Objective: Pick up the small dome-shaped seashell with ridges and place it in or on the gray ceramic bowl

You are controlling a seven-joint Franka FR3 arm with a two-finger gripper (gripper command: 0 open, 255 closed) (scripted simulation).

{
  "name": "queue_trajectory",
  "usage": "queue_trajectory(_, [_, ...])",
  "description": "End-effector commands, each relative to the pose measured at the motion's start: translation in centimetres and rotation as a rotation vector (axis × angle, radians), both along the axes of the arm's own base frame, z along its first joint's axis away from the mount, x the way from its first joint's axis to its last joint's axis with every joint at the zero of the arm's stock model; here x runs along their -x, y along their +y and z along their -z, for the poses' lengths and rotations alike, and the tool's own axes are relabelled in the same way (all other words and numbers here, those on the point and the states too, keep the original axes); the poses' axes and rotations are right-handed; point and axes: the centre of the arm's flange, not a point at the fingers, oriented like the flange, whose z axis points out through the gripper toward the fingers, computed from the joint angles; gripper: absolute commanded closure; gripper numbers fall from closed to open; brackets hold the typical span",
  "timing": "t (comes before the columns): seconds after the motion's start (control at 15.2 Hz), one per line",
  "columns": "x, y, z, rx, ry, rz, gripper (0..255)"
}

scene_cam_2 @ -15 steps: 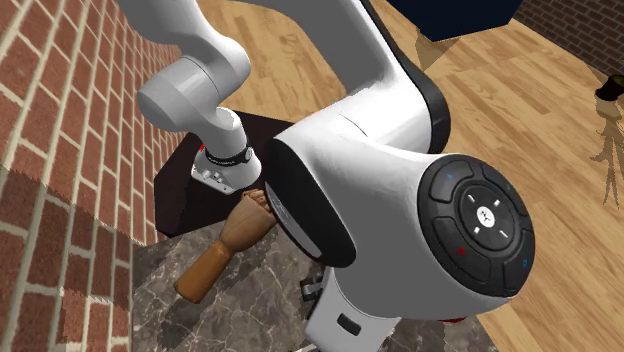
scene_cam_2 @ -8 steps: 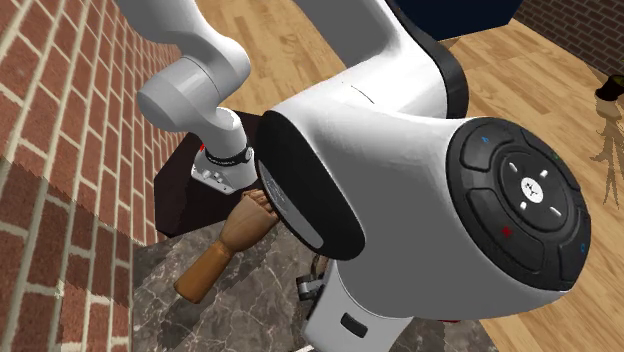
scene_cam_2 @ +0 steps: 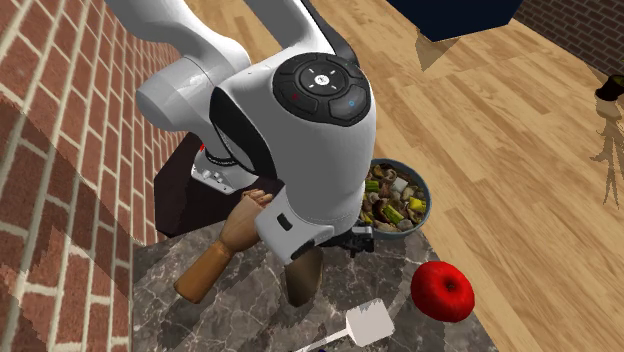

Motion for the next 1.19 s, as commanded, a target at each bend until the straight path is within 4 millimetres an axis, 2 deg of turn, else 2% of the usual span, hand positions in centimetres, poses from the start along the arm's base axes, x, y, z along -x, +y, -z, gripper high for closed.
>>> queue_trajectory(0.0, [0.0,0.2,1.0,0.002,-0.009,0.014,0])
queue_trajectory(0.26, [-0.2,0.1,3.4,0.002,-0.009,0.014,0])
queue_trajectory(0.79, [-0.2,0.1,3.4,0.002,-0.009,0.014,0])
queue_trajectory(0.86, [-0.2,0.1,3.4,0.002,-0.009,0.014,255])
queue_trajectory(1.12, [-0.2,0.1,3.4,0.002,-0.009,0.014,255])
